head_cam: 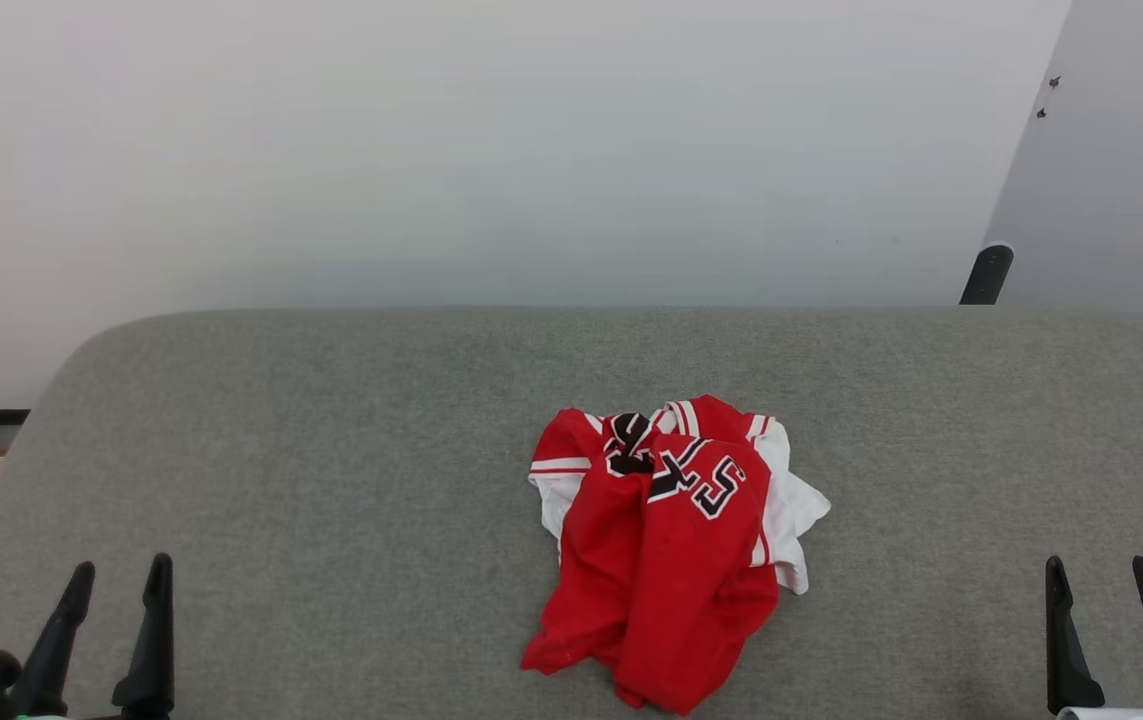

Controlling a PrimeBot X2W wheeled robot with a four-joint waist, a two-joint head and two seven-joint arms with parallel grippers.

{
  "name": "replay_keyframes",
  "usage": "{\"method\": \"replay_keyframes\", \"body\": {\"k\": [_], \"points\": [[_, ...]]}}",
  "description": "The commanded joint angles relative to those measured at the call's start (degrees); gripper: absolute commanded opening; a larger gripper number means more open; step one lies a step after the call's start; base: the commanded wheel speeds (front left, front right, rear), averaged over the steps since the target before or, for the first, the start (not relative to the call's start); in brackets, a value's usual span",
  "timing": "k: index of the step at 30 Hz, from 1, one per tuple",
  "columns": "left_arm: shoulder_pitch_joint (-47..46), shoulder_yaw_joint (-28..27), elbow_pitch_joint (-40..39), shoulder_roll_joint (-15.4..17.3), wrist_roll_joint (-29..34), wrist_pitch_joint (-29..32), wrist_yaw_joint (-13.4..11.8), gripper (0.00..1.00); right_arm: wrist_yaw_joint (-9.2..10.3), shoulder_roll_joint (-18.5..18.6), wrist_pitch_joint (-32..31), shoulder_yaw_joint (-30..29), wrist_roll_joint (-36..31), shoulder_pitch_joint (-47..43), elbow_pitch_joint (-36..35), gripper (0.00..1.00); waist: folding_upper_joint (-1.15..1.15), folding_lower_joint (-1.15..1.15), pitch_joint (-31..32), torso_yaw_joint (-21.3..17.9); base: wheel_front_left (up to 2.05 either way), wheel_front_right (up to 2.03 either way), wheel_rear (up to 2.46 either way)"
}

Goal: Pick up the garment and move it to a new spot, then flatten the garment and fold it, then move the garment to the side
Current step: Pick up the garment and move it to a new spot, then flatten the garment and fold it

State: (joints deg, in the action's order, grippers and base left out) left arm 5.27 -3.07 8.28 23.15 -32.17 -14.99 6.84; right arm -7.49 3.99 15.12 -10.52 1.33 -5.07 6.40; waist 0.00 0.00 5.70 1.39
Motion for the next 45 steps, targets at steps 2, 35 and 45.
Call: {"method": "replay_keyframes", "body": {"k": [2, 35, 45], "points": [[0.62, -0.67, 0.12, -0.55, 0.75, -0.23, 0.36, 1.00, 0.00, -0.01, 0.05, 0.20, -0.19, -0.56, 0.11, 1.00, 0.00, 0.00, -0.04, 0.10, 0.00, 0.00, 0.00], [-10.66, 12.49, 0.32, -2.59, 3.68, -0.24, 0.70, 1.00, 0.00, 12.25, -33.92, 11.12, 10.73, 18.58, 10.49, 1.00, 0.00, 0.00, -9.95, 14.97, 0.00, 0.00, 0.00], [-15.22, 15.46, 1.00, -4.03, 3.00, -0.24, 0.70, 1.00, 0.00, 13.67, -44.38, 9.85, 11.59, 24.27, 13.37, 1.00, 0.00, 0.00, -14.67, 18.39, 0.00, 0.00, 0.00]]}}
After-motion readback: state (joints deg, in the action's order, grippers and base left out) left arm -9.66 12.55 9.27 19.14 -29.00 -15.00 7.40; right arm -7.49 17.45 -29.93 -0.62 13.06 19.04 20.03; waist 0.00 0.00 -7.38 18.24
